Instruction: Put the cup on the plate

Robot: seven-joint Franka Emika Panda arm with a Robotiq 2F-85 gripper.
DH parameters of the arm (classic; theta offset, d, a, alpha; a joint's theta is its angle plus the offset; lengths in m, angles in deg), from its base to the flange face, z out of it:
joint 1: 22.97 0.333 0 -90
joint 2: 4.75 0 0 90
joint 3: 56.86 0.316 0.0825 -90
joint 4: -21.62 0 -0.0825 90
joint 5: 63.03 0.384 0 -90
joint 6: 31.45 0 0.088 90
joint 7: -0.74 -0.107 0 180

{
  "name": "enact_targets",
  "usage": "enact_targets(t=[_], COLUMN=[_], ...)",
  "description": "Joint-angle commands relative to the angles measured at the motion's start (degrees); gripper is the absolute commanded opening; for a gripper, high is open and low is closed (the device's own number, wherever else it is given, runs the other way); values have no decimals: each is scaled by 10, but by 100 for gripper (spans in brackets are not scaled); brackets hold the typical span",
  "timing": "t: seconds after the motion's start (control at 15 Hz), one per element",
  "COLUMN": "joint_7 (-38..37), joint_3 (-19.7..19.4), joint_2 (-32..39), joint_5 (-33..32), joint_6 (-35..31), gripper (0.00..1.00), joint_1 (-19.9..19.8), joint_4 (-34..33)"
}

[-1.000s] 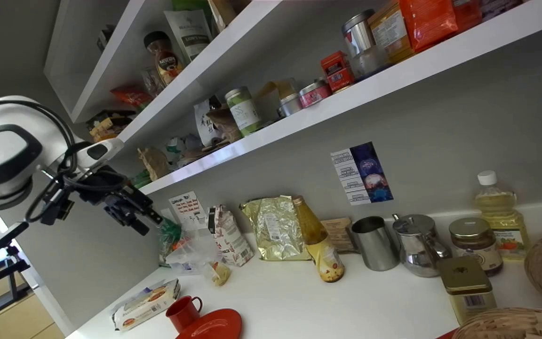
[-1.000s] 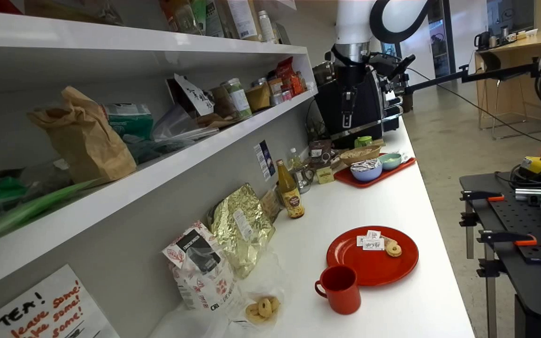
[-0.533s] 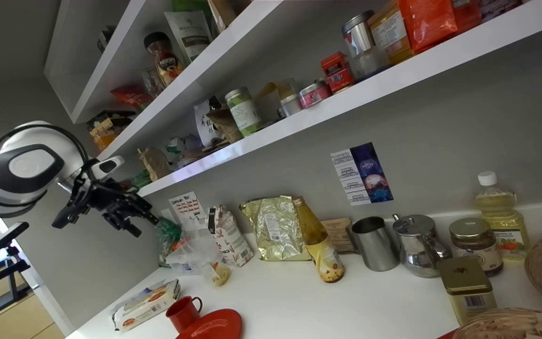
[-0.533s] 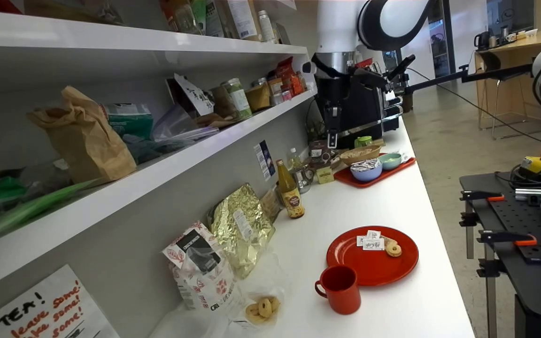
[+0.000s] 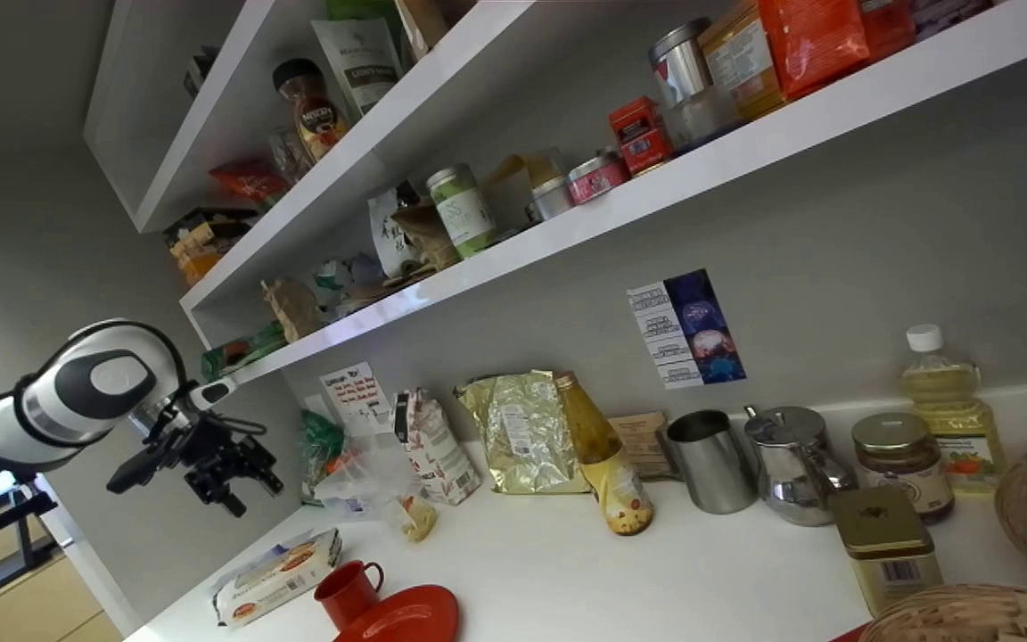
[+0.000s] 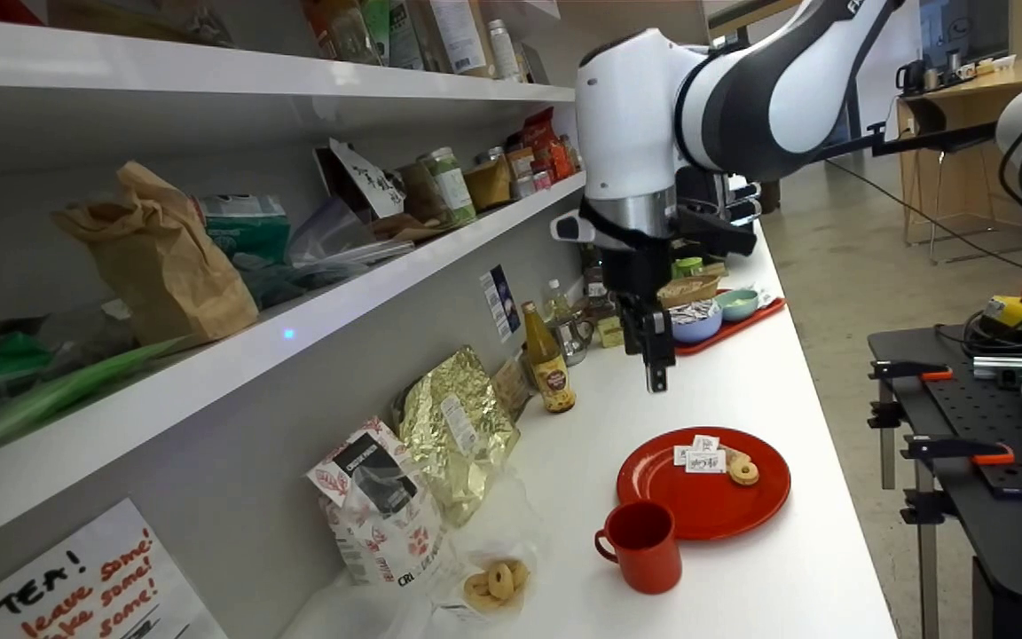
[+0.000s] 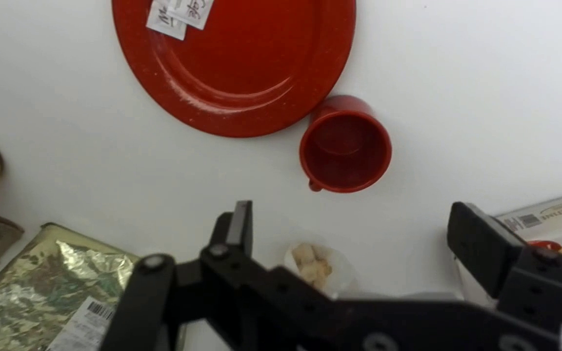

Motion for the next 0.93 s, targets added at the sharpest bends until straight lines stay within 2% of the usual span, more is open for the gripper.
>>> enact_targets(t=[0.0,0.2,0.4,0.53,0.87], joint_7=[-117,-195,-225,-229,-211], joint_3=[6,-14,-38,-56,-89], joint_2=[106,169,213,233,256], joint_5=[-51,-66,-58,-48,-11], joint_6=[39,64,80,90,103], gripper=[100,100,100,100,100], joint_1=[30,64,87,91,72], joint_4=[-77,-122,-163,-190,-229])
